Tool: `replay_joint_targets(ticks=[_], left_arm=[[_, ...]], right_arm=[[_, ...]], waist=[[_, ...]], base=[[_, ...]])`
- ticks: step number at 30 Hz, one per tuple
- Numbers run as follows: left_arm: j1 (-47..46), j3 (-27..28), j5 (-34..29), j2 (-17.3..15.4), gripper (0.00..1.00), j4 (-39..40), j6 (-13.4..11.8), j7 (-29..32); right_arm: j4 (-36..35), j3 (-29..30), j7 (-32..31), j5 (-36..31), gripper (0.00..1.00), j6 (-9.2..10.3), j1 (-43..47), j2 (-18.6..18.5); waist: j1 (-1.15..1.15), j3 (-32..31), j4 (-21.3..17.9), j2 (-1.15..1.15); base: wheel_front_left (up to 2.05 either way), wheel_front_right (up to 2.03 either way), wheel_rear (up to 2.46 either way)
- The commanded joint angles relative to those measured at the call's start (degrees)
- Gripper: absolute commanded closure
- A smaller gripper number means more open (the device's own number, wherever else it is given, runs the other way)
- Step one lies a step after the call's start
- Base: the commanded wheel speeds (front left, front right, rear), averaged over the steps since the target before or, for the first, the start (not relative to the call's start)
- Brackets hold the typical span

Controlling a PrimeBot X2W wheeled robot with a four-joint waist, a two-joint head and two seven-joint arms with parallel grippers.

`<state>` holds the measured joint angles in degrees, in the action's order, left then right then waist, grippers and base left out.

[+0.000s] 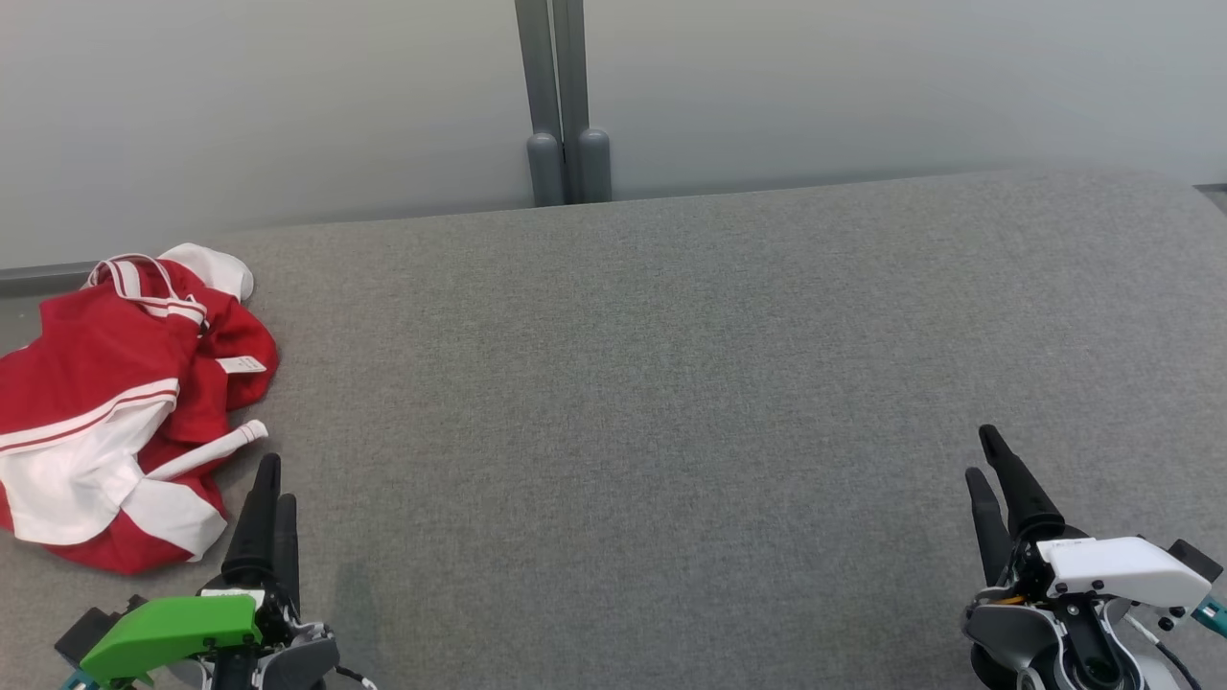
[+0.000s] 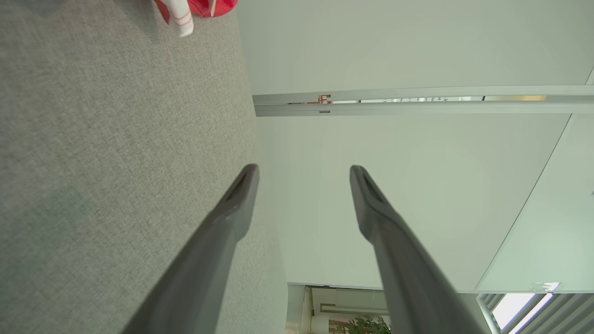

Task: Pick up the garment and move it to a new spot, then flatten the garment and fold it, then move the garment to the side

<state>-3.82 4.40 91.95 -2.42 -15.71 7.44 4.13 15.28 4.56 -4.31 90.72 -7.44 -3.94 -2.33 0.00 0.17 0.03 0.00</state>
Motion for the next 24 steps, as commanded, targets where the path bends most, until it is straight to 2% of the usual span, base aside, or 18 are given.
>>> replay_joint_targets(ticks=[1,10,24], left_arm=[[-0.44,-0.52,-1.39,-0.31,0.0,1.17,0.02,-0.71],[-0.13,-1.05,-8.94,-0.42,0.0,1.46,-0.32,-3.03],[0.82,-2.38,-27.6,-0.4,0.0,3.18,-1.07,-6.19]], right_arm=[[-1.45,-0.6,0.86,-1.57,0.0,-0.03,-0.72,-0.46],[-3.6,-2.04,3.17,-11.87,0.0,-0.03,-0.55,-0.92],[-7.11,-4.29,6.35,-33.03,0.0,-0.04,0.31,-2.0]], waist=[[0.0,0.0,0.0,0.0],[0.0,0.0,0.02,0.0],[0.0,-0.13,0.22,0.0]], base=[[0.0,0.0,0.0],[0.0,0.0,0.0],[0.0,0.0,0.0]])
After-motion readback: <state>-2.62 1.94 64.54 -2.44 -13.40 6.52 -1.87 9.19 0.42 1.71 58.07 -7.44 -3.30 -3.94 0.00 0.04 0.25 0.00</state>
